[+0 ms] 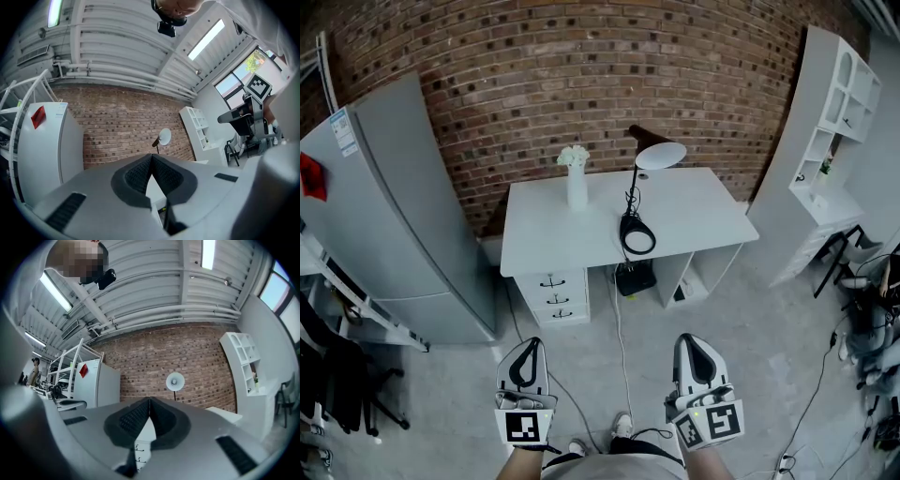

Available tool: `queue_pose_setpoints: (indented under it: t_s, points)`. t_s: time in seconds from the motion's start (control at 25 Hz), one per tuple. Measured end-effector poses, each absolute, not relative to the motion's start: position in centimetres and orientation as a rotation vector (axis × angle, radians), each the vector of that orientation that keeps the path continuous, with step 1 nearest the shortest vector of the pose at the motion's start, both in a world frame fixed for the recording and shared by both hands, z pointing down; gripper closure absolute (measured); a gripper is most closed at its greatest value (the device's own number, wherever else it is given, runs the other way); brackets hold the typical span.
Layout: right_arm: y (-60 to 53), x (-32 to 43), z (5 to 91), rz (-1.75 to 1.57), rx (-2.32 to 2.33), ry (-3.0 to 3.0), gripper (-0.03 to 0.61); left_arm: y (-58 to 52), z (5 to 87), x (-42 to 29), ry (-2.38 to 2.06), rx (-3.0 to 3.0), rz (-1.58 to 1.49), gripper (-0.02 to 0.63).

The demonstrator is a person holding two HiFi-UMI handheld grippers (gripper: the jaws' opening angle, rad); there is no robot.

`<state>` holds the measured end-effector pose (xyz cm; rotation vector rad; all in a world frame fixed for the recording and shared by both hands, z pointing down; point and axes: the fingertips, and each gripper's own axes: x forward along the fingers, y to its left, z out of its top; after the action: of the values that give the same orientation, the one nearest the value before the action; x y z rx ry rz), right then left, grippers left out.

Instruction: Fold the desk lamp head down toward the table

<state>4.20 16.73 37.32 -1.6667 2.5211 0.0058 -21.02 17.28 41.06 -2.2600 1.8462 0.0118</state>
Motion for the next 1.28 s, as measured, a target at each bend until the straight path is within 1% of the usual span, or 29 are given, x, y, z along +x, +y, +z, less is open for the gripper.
queue_pose_setpoints:
  t_s: [0.52, 0.72, 1.0, 1.28]
  points:
    - [14.6, 5.5, 38.3, 0.021, -1.709, 2.551, 0.560, 15.3, 42.5, -19.8, 1.856, -2.301, 0.003, 0.605]
    - [11.7, 7.3, 39.0, 0.009, -1.707, 2.546, 0.560, 12.4, 43.1, -18.4, 1.871, -2.303, -0.001, 0.606]
    - [6.3, 9.4, 38.7, 0.005, -1.650, 2.566, 0.561, 7.3, 41.5, -15.4, 1.863, -2.259, -0.007, 0.605]
    - [2.3, 10.7, 39.1, -0.018, -1.584, 2.583, 0.560, 5.0, 41.8, -13.8, 1.890, -2.229, -0.058, 0.606]
